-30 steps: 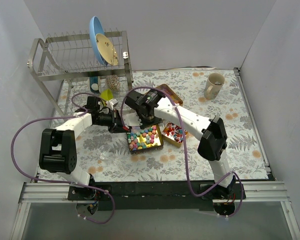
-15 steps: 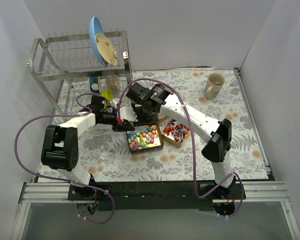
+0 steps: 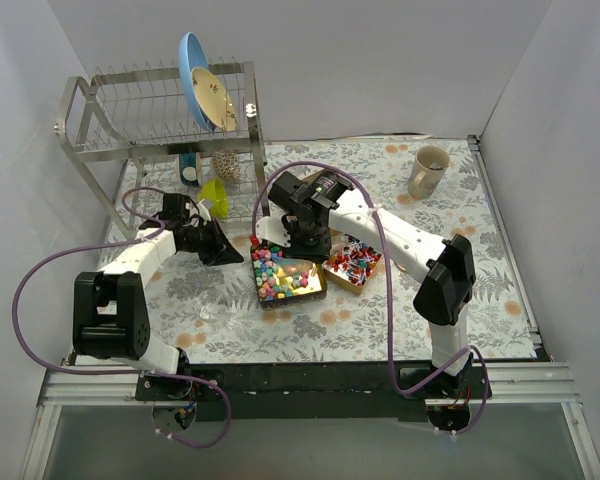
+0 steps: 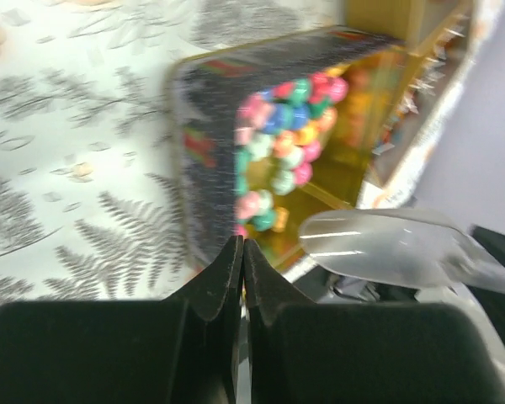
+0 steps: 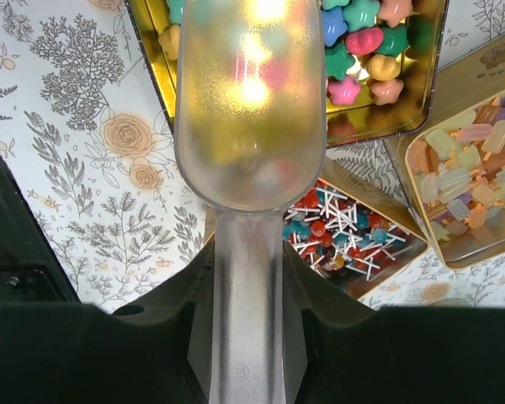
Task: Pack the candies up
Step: Scoop the fake candies from the storage box.
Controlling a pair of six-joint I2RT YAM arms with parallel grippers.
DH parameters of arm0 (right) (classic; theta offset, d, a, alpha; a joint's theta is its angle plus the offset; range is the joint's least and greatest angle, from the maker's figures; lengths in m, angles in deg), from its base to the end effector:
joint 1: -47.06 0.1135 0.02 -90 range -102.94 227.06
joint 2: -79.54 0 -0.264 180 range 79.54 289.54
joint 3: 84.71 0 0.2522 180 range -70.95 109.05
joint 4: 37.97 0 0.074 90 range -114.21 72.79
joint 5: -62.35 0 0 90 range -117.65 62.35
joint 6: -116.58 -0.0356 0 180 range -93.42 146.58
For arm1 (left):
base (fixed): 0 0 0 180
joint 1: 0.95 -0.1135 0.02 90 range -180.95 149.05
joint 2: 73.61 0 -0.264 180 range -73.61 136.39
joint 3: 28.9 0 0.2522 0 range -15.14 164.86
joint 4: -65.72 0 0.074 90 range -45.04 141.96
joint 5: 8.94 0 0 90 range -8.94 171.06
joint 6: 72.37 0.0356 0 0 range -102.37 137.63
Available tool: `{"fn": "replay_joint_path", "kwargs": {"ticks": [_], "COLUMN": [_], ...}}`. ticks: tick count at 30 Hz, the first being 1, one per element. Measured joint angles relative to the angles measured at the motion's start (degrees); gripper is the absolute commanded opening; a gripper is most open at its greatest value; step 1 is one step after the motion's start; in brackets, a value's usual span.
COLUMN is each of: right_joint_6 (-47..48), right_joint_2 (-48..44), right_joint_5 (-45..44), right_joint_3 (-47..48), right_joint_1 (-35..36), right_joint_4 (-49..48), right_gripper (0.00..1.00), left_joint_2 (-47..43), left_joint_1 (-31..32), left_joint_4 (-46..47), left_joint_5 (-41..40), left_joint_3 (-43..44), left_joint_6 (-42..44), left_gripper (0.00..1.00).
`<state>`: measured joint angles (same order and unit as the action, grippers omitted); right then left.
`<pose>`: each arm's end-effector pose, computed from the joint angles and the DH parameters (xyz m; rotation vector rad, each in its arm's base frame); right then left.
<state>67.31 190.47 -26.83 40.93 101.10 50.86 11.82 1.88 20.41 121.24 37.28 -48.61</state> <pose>0.2276 0.3145 0.3187 -2.1120 1.9392 0.0667 0.2791 -0.0368 0.2021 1.2943 -2.5418 1.2203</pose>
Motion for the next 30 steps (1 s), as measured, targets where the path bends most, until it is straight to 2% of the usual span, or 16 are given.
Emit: {"fn": "replay_joint_path", "kwargs": {"ticks": [3, 10, 21, 30], "right_joint_6": [-0.8, -2.7, -7.4, -9.6], "right_joint_2": [0.0, -1.0, -0.7, 4.5], "right_joint_5": [-1.1, -2.3, -2.6, -4.5], "right_joint_3": [-1.2, -6.3, -8.3, -7.6], "right_joint_1": [0.0, 0.0, -0.7, -0.8], "right_joint_4": [-0.1, -0.3, -0.2, -0.4], "right_gripper": [0.01, 0.01, 0.01, 0.01], "left_joint_2": [0.1, 3.8, 8.5, 8.8], "left_joint_1": [0.0, 0.0, 1.4, 3.5], "left_joint_4": [-0.5, -1.5, 0.1, 1.3], "left_joint_5": [-4.9, -9.5, -9.9, -9.2], "left_joint_3": [-2.1, -3.8, -5.1, -6.8], "left_joint_6": [-0.7, -2.0, -3.9, -5.5], "left_gripper": [0.0, 0.0, 0.0, 0.0]}}
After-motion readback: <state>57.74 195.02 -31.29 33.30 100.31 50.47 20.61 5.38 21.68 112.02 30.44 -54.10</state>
